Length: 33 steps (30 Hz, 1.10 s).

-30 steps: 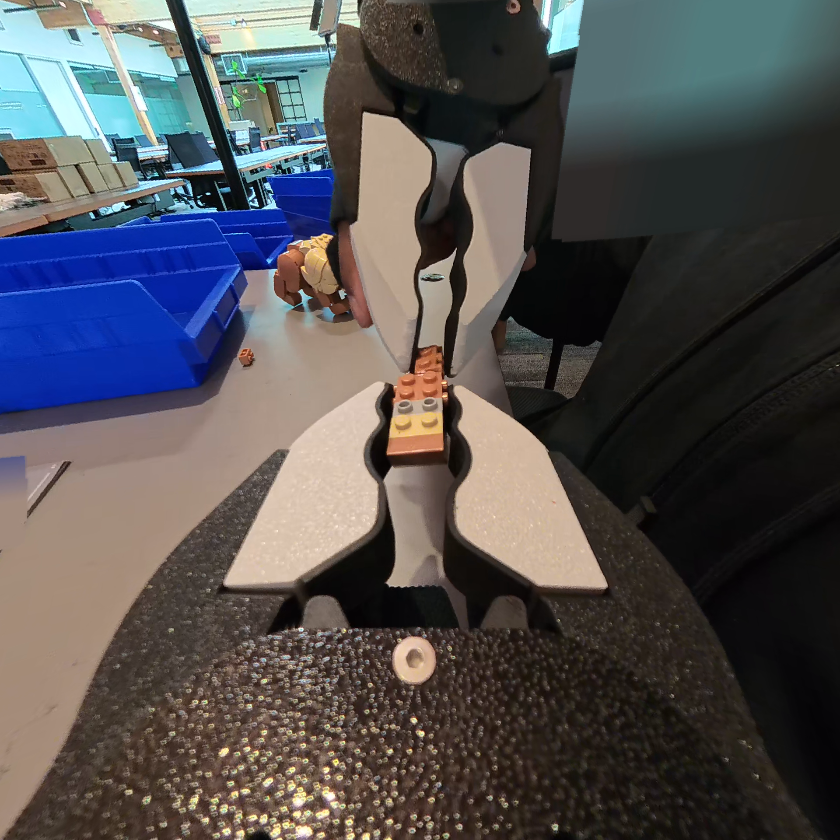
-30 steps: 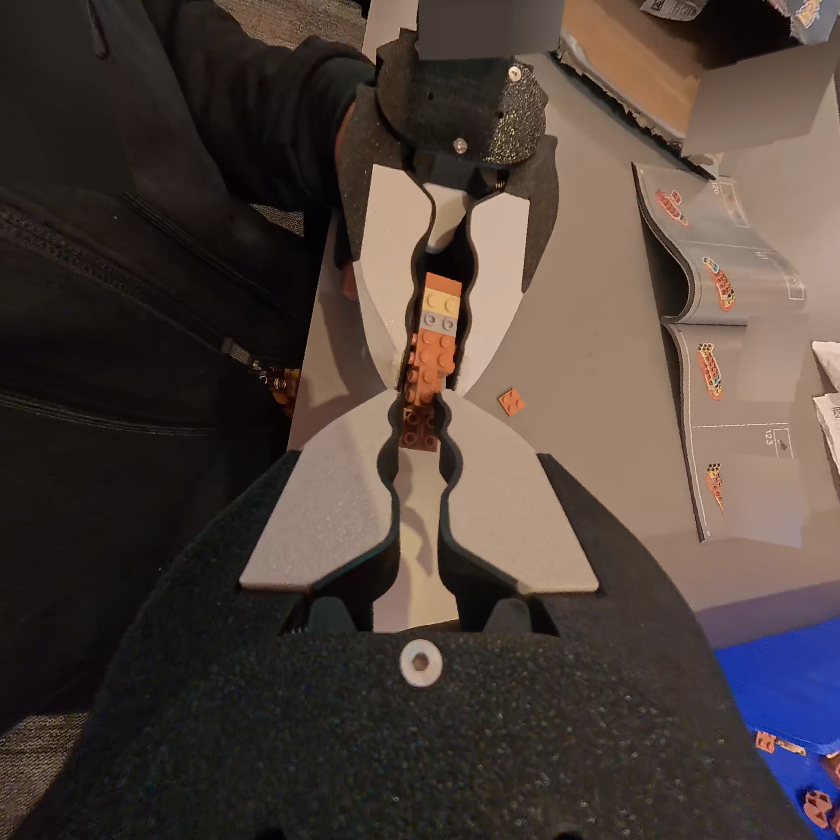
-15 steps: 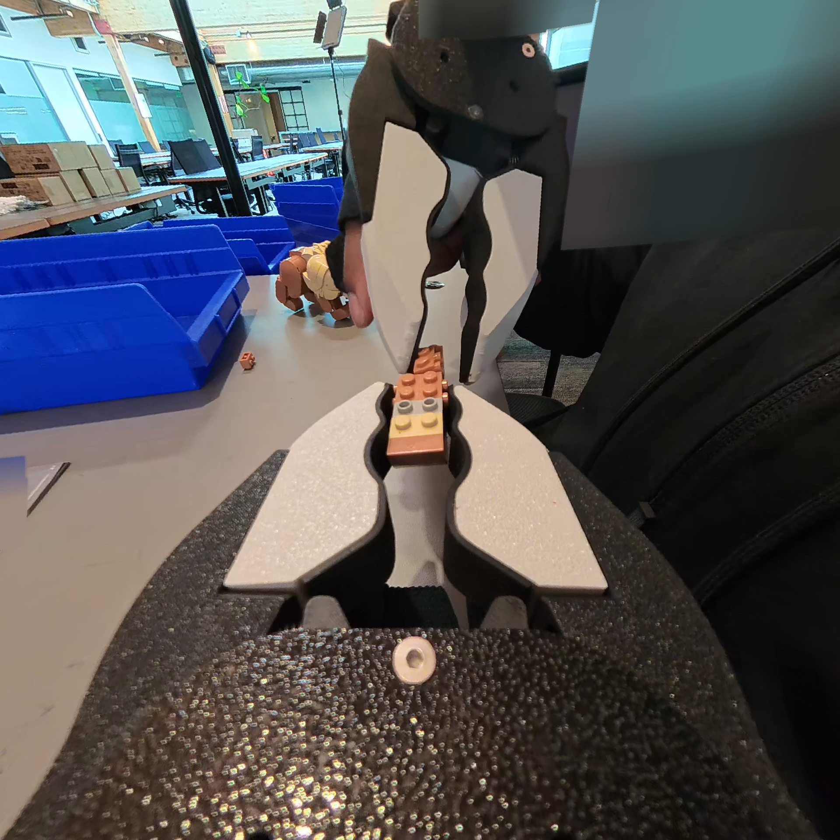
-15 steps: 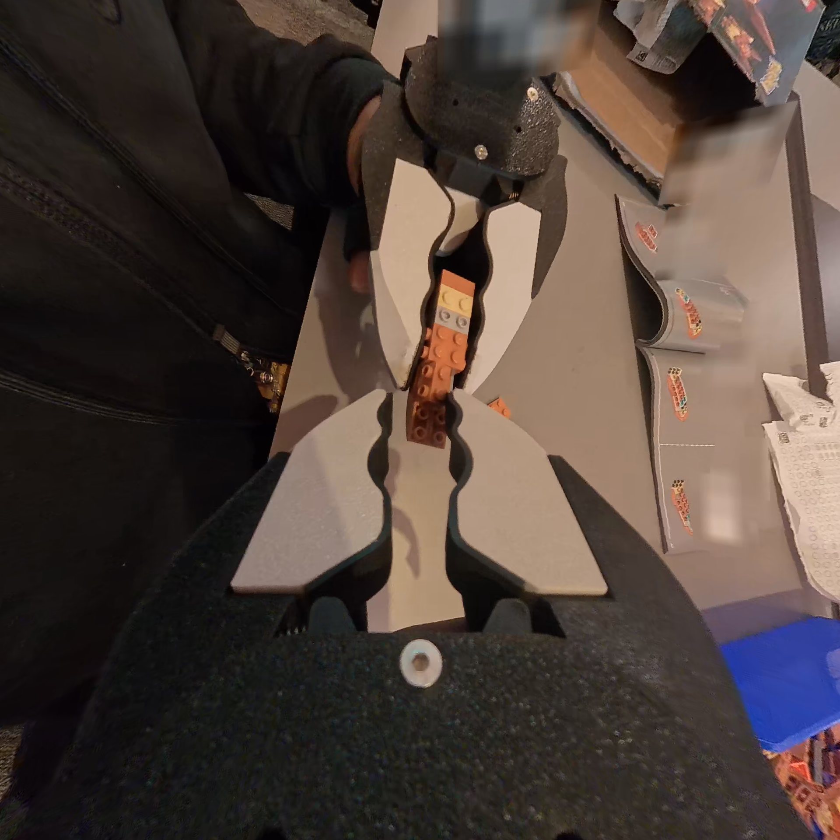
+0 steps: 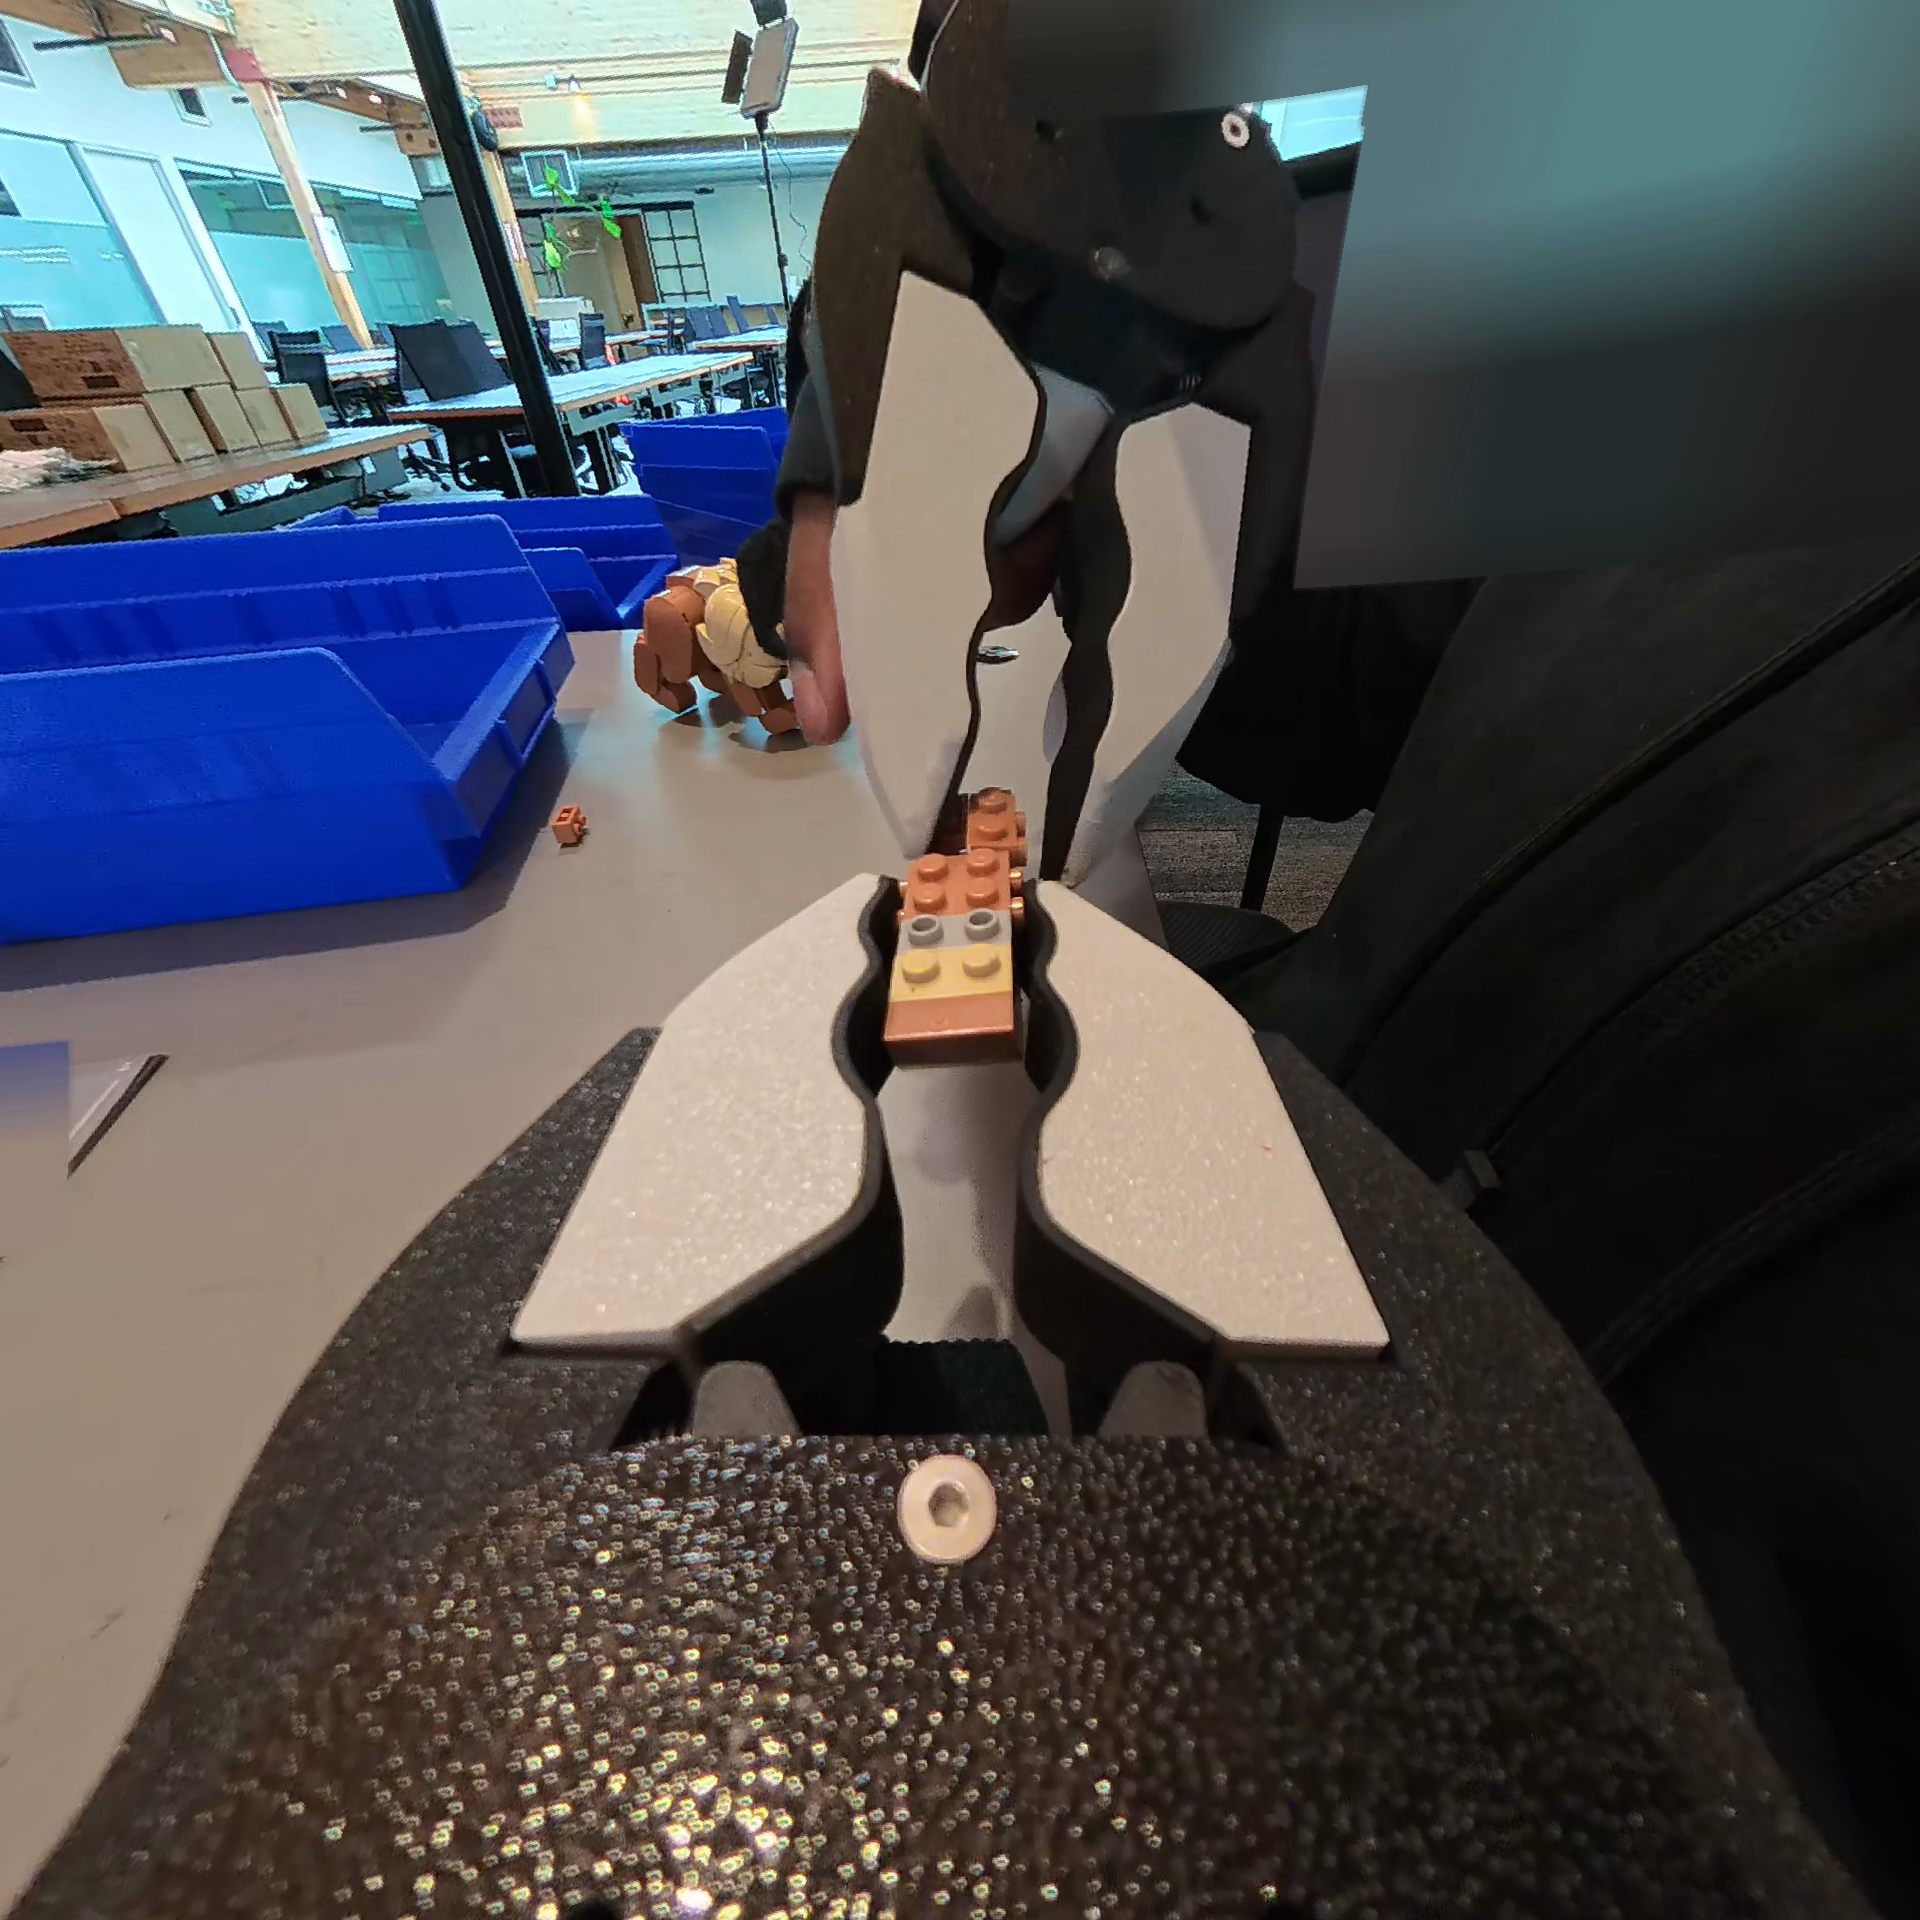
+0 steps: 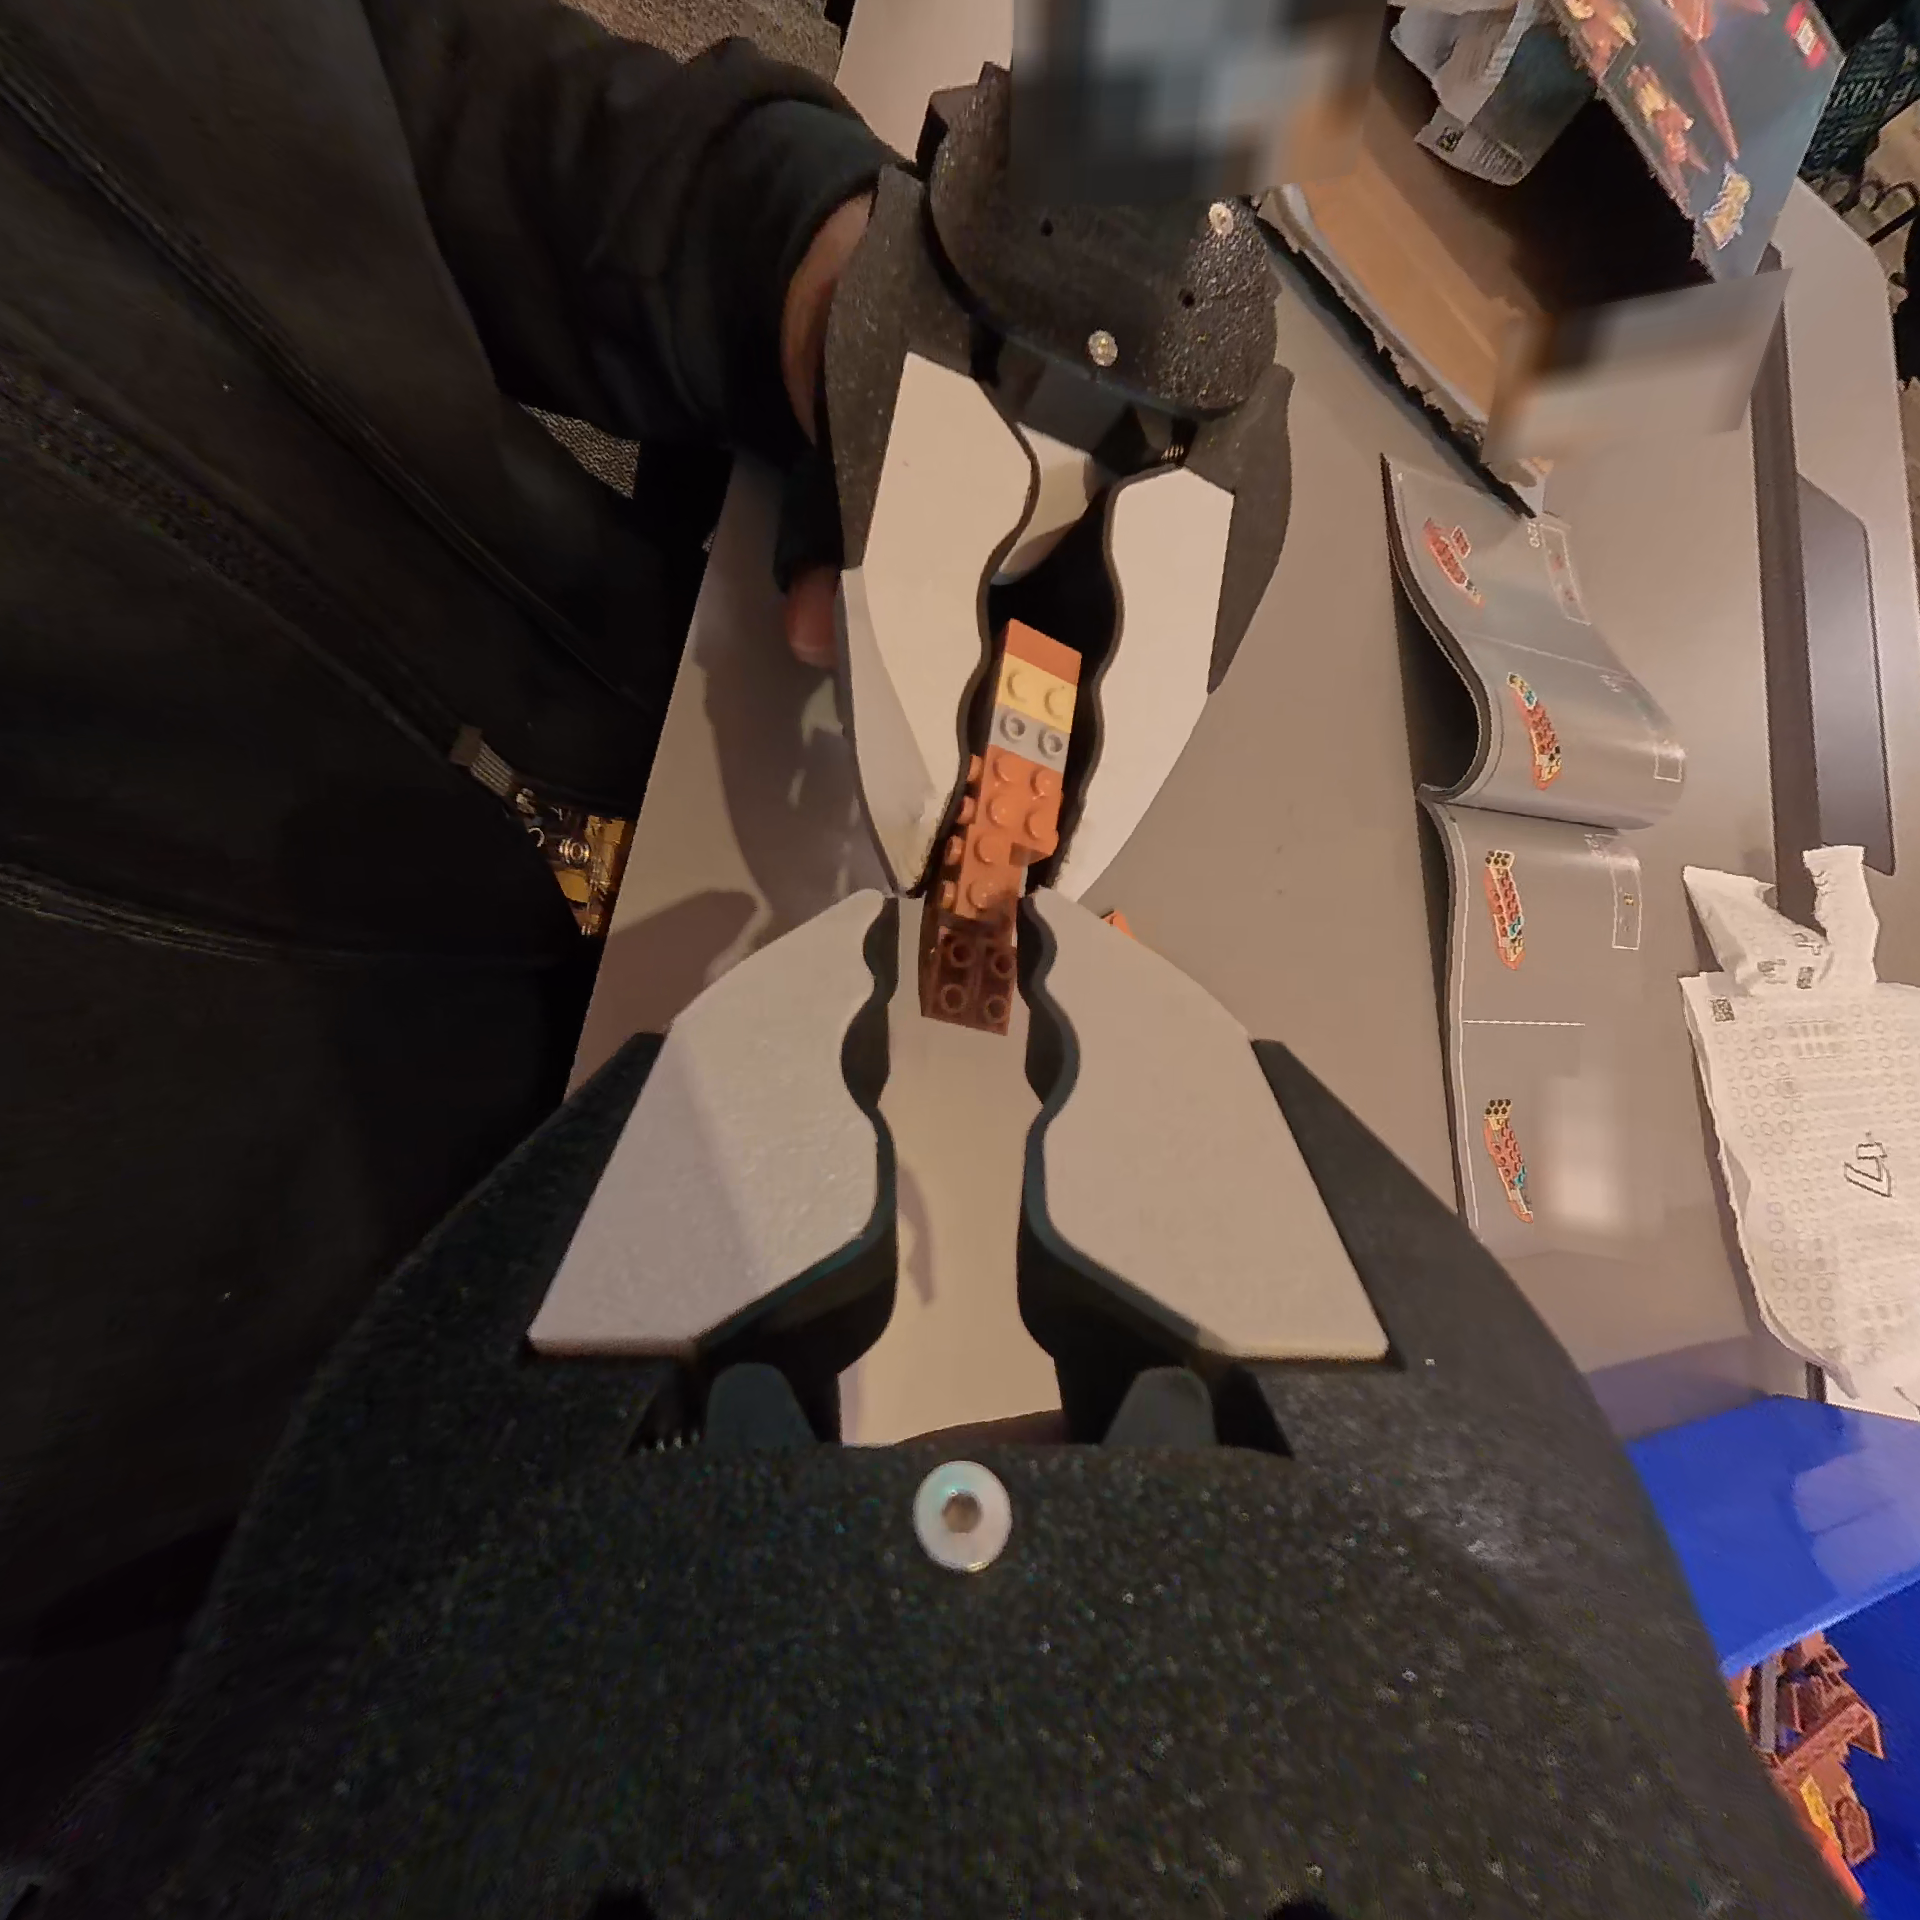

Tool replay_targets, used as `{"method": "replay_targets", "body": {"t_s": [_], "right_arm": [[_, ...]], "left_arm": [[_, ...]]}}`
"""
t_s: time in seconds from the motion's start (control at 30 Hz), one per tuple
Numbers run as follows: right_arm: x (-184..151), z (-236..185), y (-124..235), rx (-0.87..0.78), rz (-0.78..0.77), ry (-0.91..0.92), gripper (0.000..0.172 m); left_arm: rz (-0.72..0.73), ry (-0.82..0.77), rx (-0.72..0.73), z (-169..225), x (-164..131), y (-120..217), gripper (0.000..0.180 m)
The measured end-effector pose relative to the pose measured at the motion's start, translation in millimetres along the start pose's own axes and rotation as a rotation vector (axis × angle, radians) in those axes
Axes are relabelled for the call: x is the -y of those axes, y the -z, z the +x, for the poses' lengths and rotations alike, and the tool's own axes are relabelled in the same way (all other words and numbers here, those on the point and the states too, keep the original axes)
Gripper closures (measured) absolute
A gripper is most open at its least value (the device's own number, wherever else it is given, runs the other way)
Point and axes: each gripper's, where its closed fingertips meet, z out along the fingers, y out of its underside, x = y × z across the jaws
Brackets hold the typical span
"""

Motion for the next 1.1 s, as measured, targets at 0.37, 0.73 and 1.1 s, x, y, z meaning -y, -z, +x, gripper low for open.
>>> {"method": "replay_targets", "body": {"t_s": [0.37,0.73,1.1], "right_arm": [[4.0,0.3,12.8,-0.124,0.131,0.240,0.133],[4.5,13.0,7.9,-0.438,0.232,0.531,0.126],[25.6,3.9,4.4,-0.471,0.294,0.665,0.134]], "left_arm": [[0.032,0.033,-0.008,-1.5,4.4,3.8,0.159],[0.055,0.099,-0.036,-2.6,6.2,6.0,0.160],[0.068,0.125,-0.061,-0.4,7.7,7.1,0.159]]}}
